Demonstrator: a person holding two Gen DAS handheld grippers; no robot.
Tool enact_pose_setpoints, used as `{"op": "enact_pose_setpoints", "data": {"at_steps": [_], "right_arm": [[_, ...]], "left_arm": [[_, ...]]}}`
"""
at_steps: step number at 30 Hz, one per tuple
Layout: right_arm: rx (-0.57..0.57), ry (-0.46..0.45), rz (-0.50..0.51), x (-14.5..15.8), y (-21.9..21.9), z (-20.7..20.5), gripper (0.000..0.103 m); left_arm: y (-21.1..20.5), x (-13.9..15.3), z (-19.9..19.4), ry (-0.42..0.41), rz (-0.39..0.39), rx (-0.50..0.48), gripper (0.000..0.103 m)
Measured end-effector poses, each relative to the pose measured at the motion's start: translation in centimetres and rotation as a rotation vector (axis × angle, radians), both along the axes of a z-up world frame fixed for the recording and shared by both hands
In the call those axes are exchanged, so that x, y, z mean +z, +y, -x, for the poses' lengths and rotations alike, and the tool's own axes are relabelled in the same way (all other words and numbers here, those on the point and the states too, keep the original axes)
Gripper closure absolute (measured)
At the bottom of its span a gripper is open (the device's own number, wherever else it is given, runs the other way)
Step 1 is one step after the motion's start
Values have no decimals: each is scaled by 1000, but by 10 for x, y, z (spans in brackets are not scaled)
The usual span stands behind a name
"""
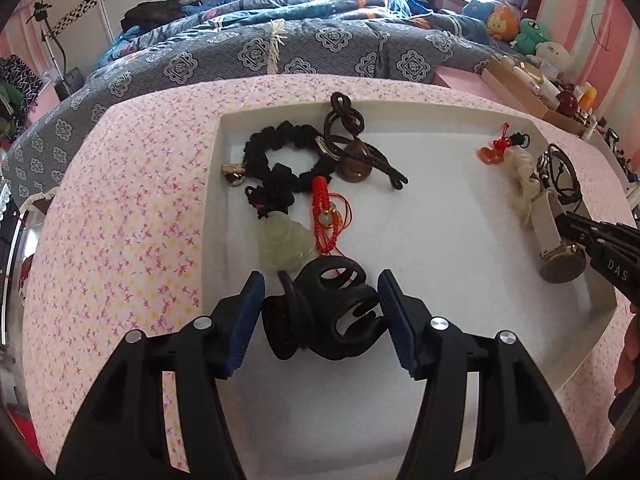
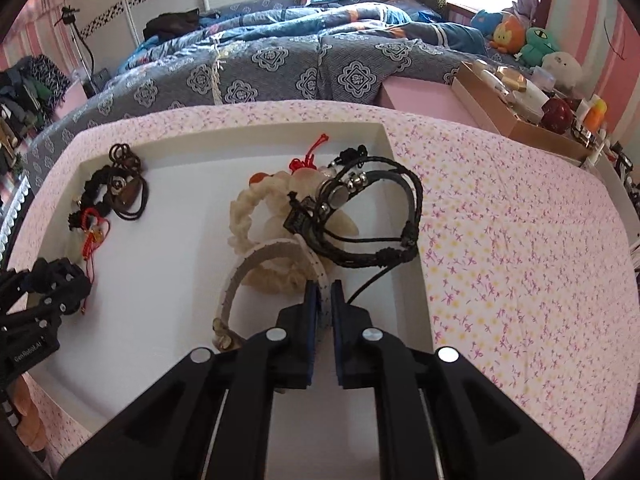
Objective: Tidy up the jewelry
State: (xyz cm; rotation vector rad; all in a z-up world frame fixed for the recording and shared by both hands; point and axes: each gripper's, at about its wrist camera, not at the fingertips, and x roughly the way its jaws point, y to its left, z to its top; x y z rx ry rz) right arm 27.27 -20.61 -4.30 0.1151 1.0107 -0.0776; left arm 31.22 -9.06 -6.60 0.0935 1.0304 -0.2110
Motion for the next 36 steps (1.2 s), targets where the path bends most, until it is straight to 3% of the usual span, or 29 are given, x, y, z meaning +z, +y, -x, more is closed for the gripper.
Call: {"op": "enact_pose_setpoints", "data": {"at_steps": [3,5,6,7,10,12,16,22,36], "right_arm": [[6,-2,-14,3,-1,2,94],[9,-4,-24,6,-2,4,83],[10,-9,-29,8,-2,6,69],[11,-18,-31,11,-2,8,66],[11,-41,-39,25,-4,18,66],[9,-64,-24,36,-4,29,61],[14,-151,34,62,1,70,32],[7,-258,58,89,12,146,13],[-10,-366,34,96,34,270,3]], "left_arm": [[-1,8,5,-11,6,3,34],[-2,16,12,-30,-2,3,31],[-2,22,18,-44,0,-2,29],[-3,28,22,-53,-1,-5,28],[3,48,42,-98,3,0,17],[11,64,63,-158,-1,14,3],[24,86,100,-224,0,31,3],[37,99,156,-269,15,48,3],[41,110,277,-392,24,41,3]]}}
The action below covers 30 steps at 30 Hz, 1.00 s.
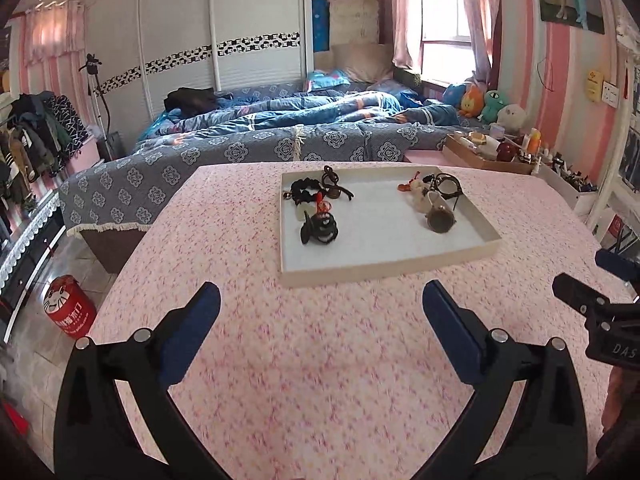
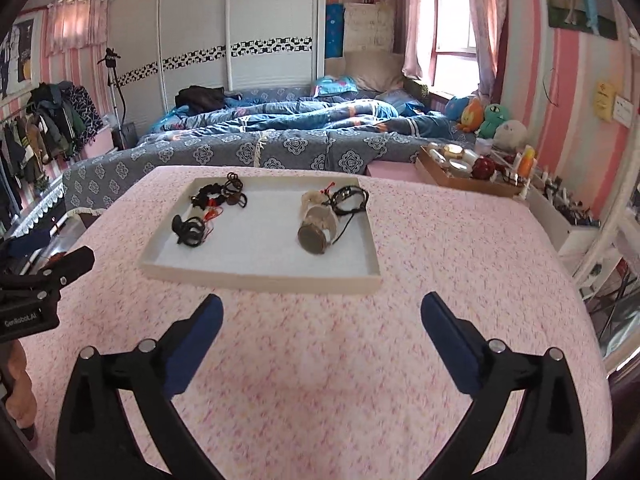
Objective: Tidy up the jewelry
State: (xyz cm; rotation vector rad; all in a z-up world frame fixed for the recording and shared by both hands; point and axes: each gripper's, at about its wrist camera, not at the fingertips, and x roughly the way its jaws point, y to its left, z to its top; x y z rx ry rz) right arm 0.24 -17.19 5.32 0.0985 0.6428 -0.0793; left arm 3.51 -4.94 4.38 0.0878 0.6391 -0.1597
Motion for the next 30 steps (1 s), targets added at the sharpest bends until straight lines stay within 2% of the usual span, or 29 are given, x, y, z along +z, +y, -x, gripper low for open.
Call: {"op": "enact_pose_setpoints", "data": {"at_steps": [6,15,30], "right_arm": [[-2,22,-51,-13,1,38,2],[-31,55,-54,-24,-1,75,2],[-88,46,-33,-28,-11,84,2]], "left_arm": [[-5,-11,31,0,0,-9,3],[-24,-18,59,11,24,-54,3],[-33,-22,59,17,29,-66,3]]}}
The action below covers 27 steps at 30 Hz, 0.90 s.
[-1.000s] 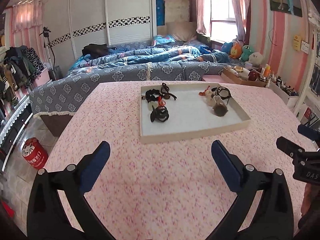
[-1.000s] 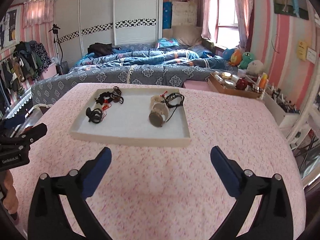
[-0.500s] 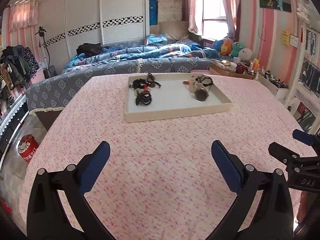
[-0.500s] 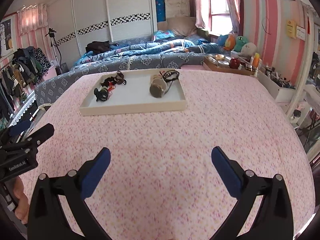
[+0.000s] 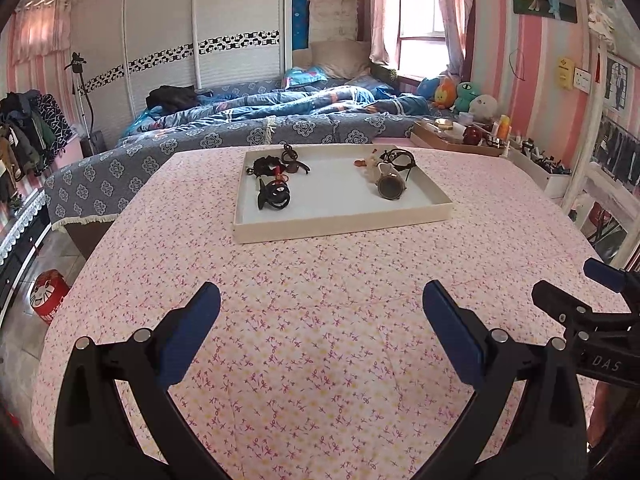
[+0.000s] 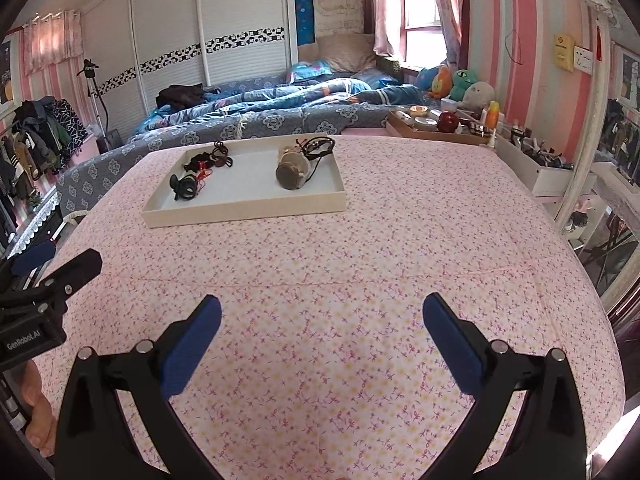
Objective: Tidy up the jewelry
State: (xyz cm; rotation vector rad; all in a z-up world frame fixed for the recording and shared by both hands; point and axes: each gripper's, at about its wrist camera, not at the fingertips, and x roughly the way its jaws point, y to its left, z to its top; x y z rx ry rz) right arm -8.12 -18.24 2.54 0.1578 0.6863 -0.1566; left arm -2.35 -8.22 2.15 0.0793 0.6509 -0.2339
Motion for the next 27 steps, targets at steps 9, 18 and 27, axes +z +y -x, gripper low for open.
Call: {"op": "enact_pose_setpoints", "data": {"at_steps": [9,18,27], "right_arm": [[-6,-5,34,1,6,-8,2],[-7,-5,51,1,11,-7,2],[-14,-2,50,1,10,-6,2]], "left_arm": [[1,-3,-2,7,9,1,3],[2,-5,-2,-3,-3,16,3],[5,-6,-2,10,9,25,3]]}}
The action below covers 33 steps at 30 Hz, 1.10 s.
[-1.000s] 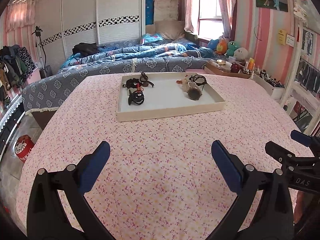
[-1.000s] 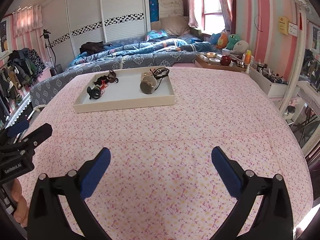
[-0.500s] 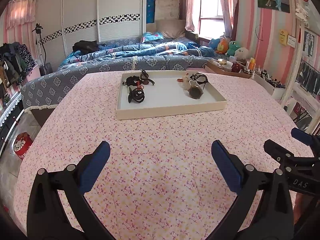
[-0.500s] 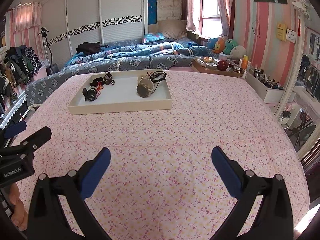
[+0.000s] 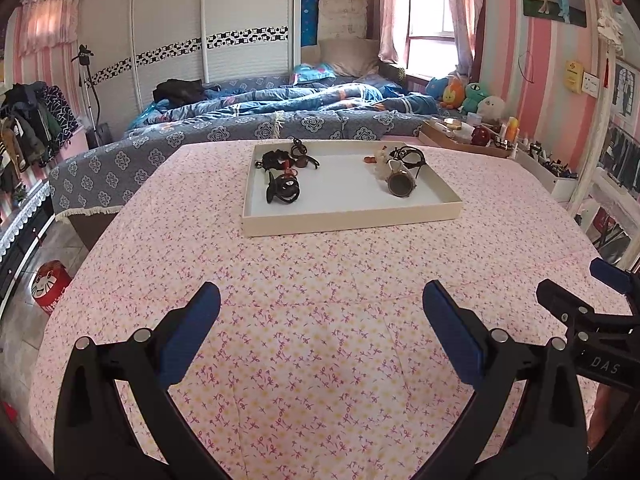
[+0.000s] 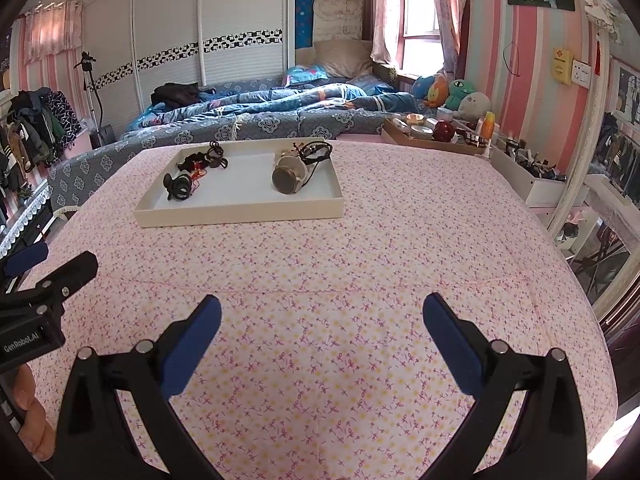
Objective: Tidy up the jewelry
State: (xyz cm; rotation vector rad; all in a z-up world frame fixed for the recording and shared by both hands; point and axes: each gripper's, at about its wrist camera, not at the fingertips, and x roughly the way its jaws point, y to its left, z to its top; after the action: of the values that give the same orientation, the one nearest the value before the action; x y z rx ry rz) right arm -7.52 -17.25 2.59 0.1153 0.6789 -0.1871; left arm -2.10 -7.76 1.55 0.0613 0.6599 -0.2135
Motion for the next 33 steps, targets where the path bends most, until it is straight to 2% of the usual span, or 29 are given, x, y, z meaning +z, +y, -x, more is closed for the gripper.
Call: {"op": "enact_pose_setpoints", "data": {"at_steps": [33], "right_arm": [[-27,-2,5,1,-7,4,2]], "left_arm": [[-1,4,9,-24,-35,24,3]]}}
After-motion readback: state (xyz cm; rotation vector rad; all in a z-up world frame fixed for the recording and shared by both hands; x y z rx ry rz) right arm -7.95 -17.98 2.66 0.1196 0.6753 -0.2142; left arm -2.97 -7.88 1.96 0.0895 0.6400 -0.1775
